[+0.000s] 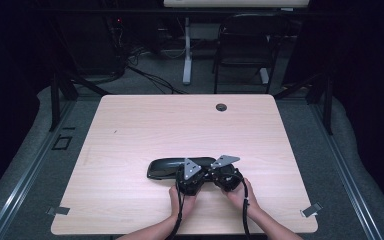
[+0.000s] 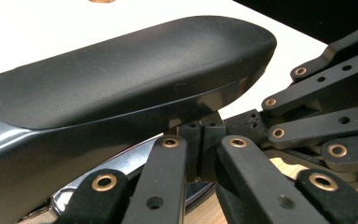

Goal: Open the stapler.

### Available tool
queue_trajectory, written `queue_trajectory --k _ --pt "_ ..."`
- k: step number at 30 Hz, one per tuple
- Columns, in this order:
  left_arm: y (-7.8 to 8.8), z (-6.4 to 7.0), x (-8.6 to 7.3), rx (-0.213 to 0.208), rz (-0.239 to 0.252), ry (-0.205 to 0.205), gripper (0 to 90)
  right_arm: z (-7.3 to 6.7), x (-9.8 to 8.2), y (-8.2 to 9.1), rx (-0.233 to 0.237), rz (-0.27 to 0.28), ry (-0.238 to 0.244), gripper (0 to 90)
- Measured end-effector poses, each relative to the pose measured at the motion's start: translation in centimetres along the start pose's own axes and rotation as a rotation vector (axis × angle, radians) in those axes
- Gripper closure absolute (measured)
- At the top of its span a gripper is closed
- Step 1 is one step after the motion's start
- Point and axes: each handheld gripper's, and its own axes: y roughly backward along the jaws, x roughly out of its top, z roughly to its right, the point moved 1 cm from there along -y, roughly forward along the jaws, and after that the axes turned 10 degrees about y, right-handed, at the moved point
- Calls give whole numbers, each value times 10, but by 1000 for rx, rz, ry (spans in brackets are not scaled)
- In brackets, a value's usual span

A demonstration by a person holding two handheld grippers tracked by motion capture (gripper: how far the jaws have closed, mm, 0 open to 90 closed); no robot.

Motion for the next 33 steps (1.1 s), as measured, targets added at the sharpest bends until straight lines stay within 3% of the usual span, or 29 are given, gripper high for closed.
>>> queue_trajectory --k 3,6,13,16,17,19,21,24,33 --pt "-1 0 1 8 -6 0 900 0 0 0 2 0 1 900" --pt "-3 1 -2 25 42 66 900 1 0 -1 2 6 -2 900" --pt "-3 2 -4 39 59 29 900 1 0 -1 1 7 6 900" --pt "-3 2 -4 41 66 33 900 2 0 0 6 5 2 900" --pt "0 3 -3 41 118 35 900 1 0 0 3 5 6 900" --pt "16 11 21 34 250 -12 900 1 -1 -1 5 15 2 900" --pt "30 23 48 22 301 -87 900 -1 0 -1 0 11 10 900" --pt "34 27 62 -1 285 -57 900 -1 1 -2 9 27 -8 900" --pt "31 28 57 5 265 -44 900 -1 1 -2 3 15 2 900"
